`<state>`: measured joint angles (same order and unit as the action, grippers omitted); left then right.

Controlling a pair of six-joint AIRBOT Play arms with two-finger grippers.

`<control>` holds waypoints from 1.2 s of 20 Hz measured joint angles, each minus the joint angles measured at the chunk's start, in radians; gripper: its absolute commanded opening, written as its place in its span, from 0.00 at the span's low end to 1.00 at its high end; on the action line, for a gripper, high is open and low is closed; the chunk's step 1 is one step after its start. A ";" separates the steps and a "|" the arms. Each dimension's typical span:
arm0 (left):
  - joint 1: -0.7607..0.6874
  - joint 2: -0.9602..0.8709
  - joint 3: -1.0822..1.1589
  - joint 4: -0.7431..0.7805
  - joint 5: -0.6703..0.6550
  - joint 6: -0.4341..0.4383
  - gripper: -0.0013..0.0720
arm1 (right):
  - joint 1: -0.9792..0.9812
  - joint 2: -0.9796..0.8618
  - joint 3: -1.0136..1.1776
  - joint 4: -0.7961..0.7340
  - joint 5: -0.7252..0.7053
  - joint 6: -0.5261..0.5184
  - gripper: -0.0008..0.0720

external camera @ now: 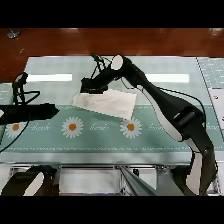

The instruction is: Fold the shirts.

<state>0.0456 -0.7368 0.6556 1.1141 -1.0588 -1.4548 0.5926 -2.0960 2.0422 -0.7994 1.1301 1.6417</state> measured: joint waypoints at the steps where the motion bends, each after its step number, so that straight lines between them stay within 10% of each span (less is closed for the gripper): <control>1: 0.001 0.003 -0.018 -0.005 0.024 -0.001 0.06 | -0.010 -0.015 0.011 0.017 0.000 -0.003 0.87; 6: 0.003 -0.006 -0.058 -0.013 0.113 -0.005 0.06 | -0.225 0.102 0.033 0.037 0.217 -0.063 0.87; 10: 0.003 -0.014 -0.068 -0.014 0.145 -0.005 0.06 | -0.454 0.399 -0.136 -0.237 0.419 -0.105 0.87; 14: 0.003 -0.029 -0.091 -0.039 0.154 -0.005 0.06 | -0.571 0.762 -0.722 -0.338 0.175 -0.050 0.87; 18: 0.002 -0.048 -0.130 -0.106 0.176 -0.005 0.06 | -0.533 0.871 -1.202 -0.074 -0.178 -0.080 0.87; 24: -0.035 -0.073 -0.147 -0.147 0.199 0.002 0.06 | -0.449 0.609 -1.204 0.210 -0.254 -0.193 0.81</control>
<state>0.0109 -0.8101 0.5087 0.9668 -0.8597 -1.4532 0.1440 -1.4868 0.8387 -0.5896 0.8764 1.4487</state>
